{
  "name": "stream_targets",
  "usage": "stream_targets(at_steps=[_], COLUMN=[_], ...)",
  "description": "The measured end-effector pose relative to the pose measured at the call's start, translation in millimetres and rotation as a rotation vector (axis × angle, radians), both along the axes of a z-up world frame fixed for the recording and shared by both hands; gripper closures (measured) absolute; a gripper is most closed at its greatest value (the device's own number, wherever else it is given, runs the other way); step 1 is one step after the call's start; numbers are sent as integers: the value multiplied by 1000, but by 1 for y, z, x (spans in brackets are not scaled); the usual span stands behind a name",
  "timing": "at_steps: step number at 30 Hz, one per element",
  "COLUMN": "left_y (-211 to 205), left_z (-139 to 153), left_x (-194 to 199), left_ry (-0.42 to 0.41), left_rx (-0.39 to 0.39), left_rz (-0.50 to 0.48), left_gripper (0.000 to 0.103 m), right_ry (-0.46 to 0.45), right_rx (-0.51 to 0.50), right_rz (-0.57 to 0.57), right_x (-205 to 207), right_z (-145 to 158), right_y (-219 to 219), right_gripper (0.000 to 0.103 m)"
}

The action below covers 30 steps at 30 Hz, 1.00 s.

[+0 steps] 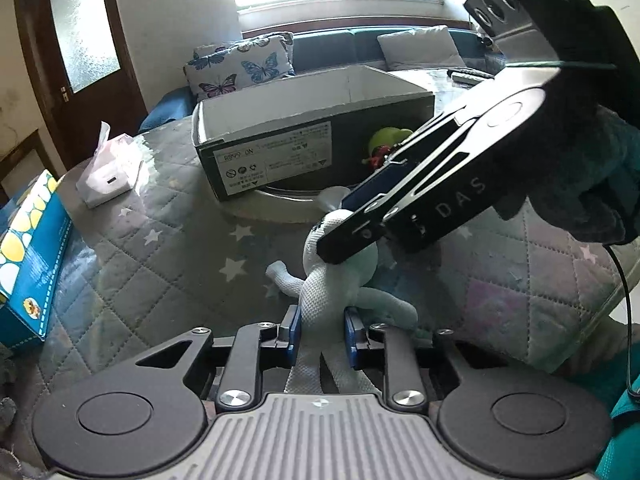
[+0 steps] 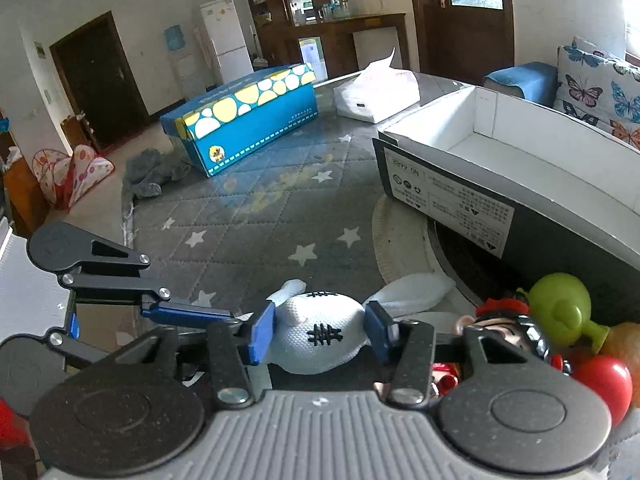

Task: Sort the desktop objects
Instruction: 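Lift the bunny plush with the left gripper toward the shoebox, then lower the bunny into the shoebox and open the left gripper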

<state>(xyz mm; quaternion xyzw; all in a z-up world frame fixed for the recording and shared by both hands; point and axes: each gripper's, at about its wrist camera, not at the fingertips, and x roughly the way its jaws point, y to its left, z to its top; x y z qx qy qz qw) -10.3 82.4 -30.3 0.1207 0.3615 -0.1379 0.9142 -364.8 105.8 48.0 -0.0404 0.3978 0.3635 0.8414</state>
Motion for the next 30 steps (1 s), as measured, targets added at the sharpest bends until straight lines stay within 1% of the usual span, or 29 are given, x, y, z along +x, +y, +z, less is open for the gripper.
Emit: stream_targets(at_steps=[1,3,4,5,6,8,10,13,17,19,21,22,26,27,30], left_y=[1,3,3,4,5,3,-2,-8,-11,-12,-14,-15,-22,-25,-36], left_z=[2,8,12,16,21,34,44,48,42,44,51,55,78,86,105], left_x=[0,1,2,3,4,9,16,25,30,33,35,37,52,59,83], left_ry=[-4,-21,-32,-43,-55,-91,-122,-132,-113,-113,-135,-146,-214,-238,-304], left_rx=[-6,-15,-18,-21,-24,-23,-8,22,20,25,40,47,55,56,52], left_rz=[8,20,25,29,32,29,3,-29,-29,-26,-37,-43,-68,-78,-102], left_gripper=[80,80,80,81,81,81,81,81,81,81,81,81,81,81,81], right_ry=[-3,-11,-16,-21,-25,-52,-65,-69,-76,-80,-89,-103,-183,-207,-262], right_rx=[10,30,39,48,58,62,72,79,68,77,84,89,106,107,108], right_rz=[-7,-20,-26,-30,-29,-45,-70,-95,-105,-108,-114,-118,-155,-169,-205], right_x=[-6,-15,-21,-26,-31,-38,-40,-43,-48,-50,-49,-42,-40,-39,-31], right_z=[2,9,14,19,24,36,45,51,49,48,51,53,80,88,108], right_y=[0,-2,-1,0,1,3,1,-2,-7,-10,-13,-23,-42,-46,-60], right_gripper=[63,71,72,84,92,92,92,92,92,92,92,92,92,96,97])
